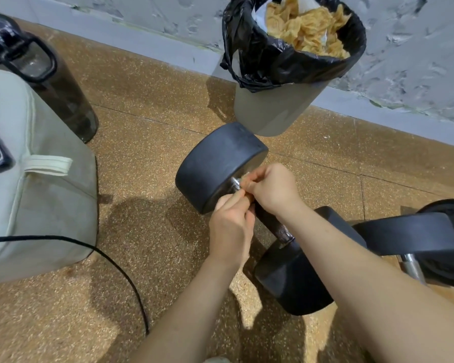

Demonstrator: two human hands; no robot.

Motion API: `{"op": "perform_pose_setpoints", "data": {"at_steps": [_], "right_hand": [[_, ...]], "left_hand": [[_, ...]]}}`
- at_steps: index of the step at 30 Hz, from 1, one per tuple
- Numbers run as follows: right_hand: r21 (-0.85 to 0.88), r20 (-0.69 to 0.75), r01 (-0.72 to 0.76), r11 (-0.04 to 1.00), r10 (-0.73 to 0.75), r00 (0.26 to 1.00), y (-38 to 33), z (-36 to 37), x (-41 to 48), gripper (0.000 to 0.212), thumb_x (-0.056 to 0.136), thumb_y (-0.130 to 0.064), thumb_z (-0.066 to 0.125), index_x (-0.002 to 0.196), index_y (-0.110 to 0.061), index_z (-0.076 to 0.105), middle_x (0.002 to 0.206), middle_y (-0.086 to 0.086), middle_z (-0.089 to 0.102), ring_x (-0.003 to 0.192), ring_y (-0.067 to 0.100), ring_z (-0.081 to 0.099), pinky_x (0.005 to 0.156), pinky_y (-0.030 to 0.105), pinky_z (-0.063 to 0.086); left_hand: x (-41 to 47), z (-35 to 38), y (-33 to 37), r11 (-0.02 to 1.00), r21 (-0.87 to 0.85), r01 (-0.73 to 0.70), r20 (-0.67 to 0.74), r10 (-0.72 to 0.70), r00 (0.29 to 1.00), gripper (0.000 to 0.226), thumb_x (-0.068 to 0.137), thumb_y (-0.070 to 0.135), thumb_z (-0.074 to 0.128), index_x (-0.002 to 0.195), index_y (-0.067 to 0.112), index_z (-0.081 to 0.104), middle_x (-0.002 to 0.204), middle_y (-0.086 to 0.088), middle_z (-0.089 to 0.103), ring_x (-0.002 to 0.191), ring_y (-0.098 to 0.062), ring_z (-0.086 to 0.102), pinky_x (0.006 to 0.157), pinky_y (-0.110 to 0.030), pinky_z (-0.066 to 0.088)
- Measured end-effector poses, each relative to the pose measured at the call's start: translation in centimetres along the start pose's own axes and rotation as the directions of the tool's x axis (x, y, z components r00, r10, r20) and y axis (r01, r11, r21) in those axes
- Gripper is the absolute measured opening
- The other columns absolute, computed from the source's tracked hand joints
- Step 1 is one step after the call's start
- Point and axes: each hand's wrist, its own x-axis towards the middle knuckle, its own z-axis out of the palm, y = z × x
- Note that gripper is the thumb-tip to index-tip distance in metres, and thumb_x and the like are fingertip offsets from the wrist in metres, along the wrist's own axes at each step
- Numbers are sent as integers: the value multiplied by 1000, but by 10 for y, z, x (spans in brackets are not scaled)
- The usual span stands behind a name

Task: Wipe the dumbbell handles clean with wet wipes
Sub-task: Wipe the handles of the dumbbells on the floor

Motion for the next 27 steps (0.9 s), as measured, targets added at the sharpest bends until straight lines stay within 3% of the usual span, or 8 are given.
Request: {"op": "perform_pose_setpoints", "data": {"at_steps": [2,6,9,12,16,19,23,27], "right_hand": [[-188,73,59,981,-46,996,9,-12,-2,16,82,-14,71,68,-21,73,73,-10,69,77,13,66,78,29,54],[-531,259,156,833,-17,966,29,-39,-13,8,79,-20,70,71,-22,72,81,0,72,80,20,68,73,31,57],[-721,376,253,645,58,925,29,-44,-21,19,80,-24,66,96,-14,71,93,7,68,85,28,65,69,30,52],[-723,357,254,642,32,933,21,-42,-10,18,78,-20,69,94,-11,70,90,5,69,81,27,65,69,33,56],[-752,357,260,606,42,933,24,-41,-15,22,85,-19,61,105,-11,65,100,10,65,89,30,63,71,32,50],[-777,382,301,553,33,924,26,-45,-28,28,81,-21,66,107,-14,65,96,7,64,88,29,62,67,29,46],[-787,399,351,508,-14,917,18,-37,-35,28,77,-24,71,103,-16,65,86,2,56,82,27,59,67,32,51],[-713,524,407,570,49,850,12,-61,-39,27,80,-35,72,99,-17,72,97,3,70,89,24,65,77,34,55]], "left_hand": [[-7,3,-1,994,40,-106,41,105,994,19,82,0,71,100,3,75,104,-8,72,98,-21,62,93,-18,45],[-18,0,11,980,-55,-189,248,197,949,17,82,6,71,95,13,78,98,3,74,97,-11,61,91,-15,45],[-23,-5,20,966,-192,174,437,-74,896,18,86,12,68,99,21,78,102,11,73,96,2,63,94,-7,42],[-19,-9,18,779,-347,522,486,-327,810,28,89,3,65,104,25,73,103,8,72,97,0,65,98,-24,50],[-21,-23,19,850,-248,465,571,-260,779,19,90,29,66,108,35,70,107,18,64,101,2,59,95,-20,48],[-48,-28,24,880,-226,418,681,-165,714,39,72,61,66,109,48,61,115,24,52,110,4,50,99,-26,45],[-73,-16,27,880,-149,451,593,-285,753,47,59,49,82,91,53,48,109,20,50,102,2,49,91,-29,47],[-63,-18,33,896,-106,431,587,-294,755,46,58,52,83,88,47,48,104,16,55,97,-6,54,88,-31,49]]}}
